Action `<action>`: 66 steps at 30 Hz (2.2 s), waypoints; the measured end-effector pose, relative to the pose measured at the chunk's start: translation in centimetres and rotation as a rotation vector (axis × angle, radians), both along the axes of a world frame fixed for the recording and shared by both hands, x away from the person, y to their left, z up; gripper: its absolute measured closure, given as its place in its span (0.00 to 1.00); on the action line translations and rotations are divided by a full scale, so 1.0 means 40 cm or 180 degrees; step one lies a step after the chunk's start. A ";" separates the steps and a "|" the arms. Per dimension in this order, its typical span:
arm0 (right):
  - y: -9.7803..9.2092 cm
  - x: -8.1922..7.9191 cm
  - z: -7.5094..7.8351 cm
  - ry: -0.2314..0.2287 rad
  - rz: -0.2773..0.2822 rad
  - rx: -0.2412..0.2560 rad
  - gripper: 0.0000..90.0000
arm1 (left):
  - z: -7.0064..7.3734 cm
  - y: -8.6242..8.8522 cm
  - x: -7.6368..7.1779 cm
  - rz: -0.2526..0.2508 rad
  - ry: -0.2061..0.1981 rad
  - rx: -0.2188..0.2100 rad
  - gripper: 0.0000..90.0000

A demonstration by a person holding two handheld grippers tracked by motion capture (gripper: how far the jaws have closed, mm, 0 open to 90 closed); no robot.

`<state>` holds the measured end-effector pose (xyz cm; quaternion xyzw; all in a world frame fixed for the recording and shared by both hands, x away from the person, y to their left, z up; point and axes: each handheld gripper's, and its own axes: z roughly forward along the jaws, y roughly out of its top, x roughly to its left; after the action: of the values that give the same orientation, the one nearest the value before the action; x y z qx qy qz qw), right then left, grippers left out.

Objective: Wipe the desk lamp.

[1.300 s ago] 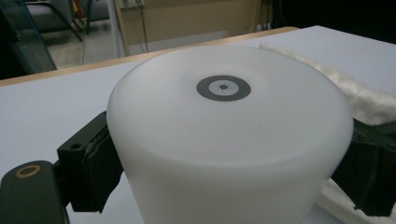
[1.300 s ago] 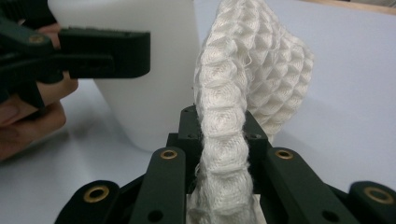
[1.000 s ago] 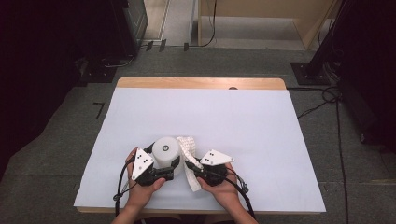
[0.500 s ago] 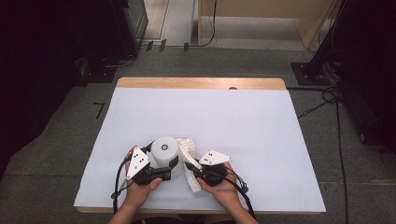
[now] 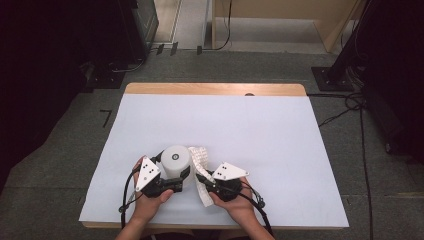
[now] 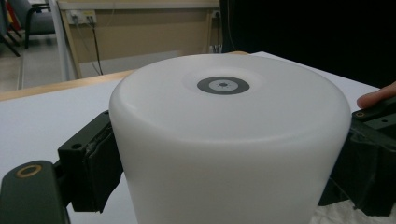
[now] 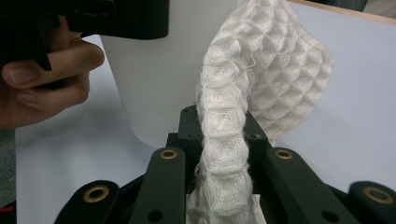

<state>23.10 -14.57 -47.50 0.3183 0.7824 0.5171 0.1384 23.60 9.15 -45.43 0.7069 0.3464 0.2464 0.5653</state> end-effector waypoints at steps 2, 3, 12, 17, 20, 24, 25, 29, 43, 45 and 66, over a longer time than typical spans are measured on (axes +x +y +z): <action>-0.005 0.004 0.001 0.0010 -0.0029 0.0012 0.85 | -0.006 0.000 0.003 -0.0004 -0.0013 0.0019 0.10; -0.005 0.004 0.001 0.0010 -0.0029 0.0012 0.85 | -0.006 0.000 0.003 -0.0004 -0.0013 0.0019 0.10; -0.042 0.022 0.003 0.0038 -0.0212 0.0115 0.85 | -0.042 -0.003 0.006 0.0043 -0.0023 0.0219 0.10; -0.048 0.025 0.000 0.0046 -0.0252 0.0117 0.85 | -0.045 -0.006 -0.010 0.0269 -0.0045 0.0144 0.04; -0.052 0.027 0.001 0.0032 -0.0274 0.0126 0.85 | -0.045 -0.030 -0.032 0.0554 -0.0071 0.0199 0.02; -0.052 0.026 -0.002 0.0034 -0.0312 0.0126 0.85 | -0.045 -0.075 -0.049 0.1019 -0.0023 0.0379 0.01; -0.052 0.026 -0.002 0.0034 -0.0312 0.0126 0.85 | -0.045 -0.075 -0.049 0.1019 -0.0023 0.0379 0.01; -0.039 0.026 -0.013 0.0042 -0.0349 0.0120 0.85 | -0.052 -0.103 -0.046 0.1159 0.0047 0.0485 0.04; -0.014 0.009 -0.014 -0.0033 -0.0224 0.0232 0.85 | -0.011 -0.004 -0.002 0.0284 0.0101 -0.0096 0.10; -0.016 0.006 -0.007 -0.0067 -0.0197 0.0247 0.85 | -0.010 -0.002 -0.001 0.0228 0.0095 -0.0101 0.10; 0.011 0.007 -0.022 0.0114 0.0035 0.0013 0.85 | 0.000 0.015 0.013 -0.0007 0.0163 -0.0148 0.10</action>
<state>23.37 -14.13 -48.37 0.3235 0.7854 0.5136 0.1208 24.11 9.75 -45.42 0.7001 0.3656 0.2195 0.5728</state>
